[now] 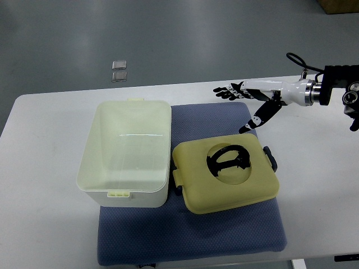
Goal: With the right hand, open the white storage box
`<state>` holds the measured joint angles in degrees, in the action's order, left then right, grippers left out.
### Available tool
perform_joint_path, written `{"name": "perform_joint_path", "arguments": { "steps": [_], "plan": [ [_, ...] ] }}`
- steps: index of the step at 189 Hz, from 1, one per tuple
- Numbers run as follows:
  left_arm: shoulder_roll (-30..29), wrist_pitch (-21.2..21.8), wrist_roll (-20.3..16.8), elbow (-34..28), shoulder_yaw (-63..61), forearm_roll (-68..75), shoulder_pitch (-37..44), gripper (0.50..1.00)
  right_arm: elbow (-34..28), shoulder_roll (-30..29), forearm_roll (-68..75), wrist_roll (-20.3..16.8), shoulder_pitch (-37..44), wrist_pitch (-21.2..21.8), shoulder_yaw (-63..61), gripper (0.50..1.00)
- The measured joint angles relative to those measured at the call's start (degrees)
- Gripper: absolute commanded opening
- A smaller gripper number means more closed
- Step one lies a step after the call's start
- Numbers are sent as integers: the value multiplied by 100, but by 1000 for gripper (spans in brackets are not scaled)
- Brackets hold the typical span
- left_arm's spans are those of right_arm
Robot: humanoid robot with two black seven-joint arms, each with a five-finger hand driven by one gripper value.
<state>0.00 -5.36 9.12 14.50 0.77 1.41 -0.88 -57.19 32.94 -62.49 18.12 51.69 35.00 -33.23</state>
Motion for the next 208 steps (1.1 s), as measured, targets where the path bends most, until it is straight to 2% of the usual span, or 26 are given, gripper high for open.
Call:
{"name": "perform_joint_path", "arguments": {
  "steps": [33, 60, 96, 119, 136, 163, 208],
  "plan": [
    [0, 0, 2, 9, -7, 5, 0, 1000, 385, -101, 612, -2, 16, 0, -482, 948],
    [0, 0, 2, 11, 0, 9, -3, 1000, 814, -524, 1225, -63, 7, -57, -1121, 948],
    [0, 0, 3, 18, -4, 9, -3, 1000, 1388, -1234, 3193, -401, -43, -776, -1465, 950],
    [0, 0, 3, 19, -7, 9, -5, 1000, 1484, -1551, 4971, -775, -180, -1351, -1480, 950],
    [0, 0, 3, 19, -6, 9, -6, 1000, 1491, -1750, 6257, -938, -288, -1554, -1480, 950],
    [0, 0, 3, 66, 1, 9, -6, 1000, 1496, -2000, 7420, -953, -519, -1588, -1496, 950],
    [0, 0, 3, 89, 10, 9, -5, 1000, 1521, -2334, 7634, -890, -875, -1566, -1679, 950]
  ]
}}
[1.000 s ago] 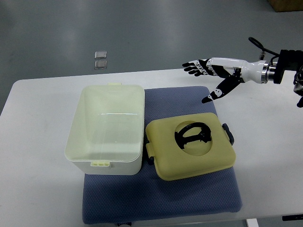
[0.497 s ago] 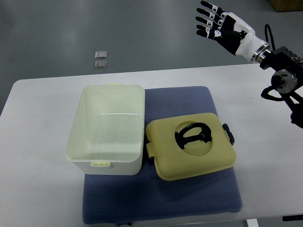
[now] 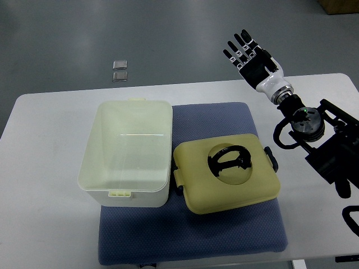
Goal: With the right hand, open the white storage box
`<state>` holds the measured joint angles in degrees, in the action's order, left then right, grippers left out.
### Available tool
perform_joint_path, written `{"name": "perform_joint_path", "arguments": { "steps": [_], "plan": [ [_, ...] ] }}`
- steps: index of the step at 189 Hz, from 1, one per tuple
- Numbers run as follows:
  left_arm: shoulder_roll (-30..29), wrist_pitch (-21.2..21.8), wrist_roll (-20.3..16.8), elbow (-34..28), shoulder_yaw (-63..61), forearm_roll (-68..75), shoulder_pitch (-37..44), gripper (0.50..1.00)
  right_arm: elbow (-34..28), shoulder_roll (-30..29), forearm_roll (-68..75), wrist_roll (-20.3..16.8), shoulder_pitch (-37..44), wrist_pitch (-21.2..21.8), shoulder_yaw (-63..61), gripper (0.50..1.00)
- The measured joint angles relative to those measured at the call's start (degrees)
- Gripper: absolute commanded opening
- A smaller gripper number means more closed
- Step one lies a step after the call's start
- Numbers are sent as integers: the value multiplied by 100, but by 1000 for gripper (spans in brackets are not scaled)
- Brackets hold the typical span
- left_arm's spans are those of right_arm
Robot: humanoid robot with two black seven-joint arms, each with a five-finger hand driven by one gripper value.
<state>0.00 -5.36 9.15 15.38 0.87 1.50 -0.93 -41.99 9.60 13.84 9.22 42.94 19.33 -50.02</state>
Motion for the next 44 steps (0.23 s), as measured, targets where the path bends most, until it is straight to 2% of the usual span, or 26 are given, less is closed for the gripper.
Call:
{"name": "perform_joint_path", "arguments": {
  "steps": [44],
  "plan": [
    [0, 0, 0, 0, 1, -1, 3, 1000, 139, -9, -3, 10, -232, 2, -83, 950]
  ]
}}
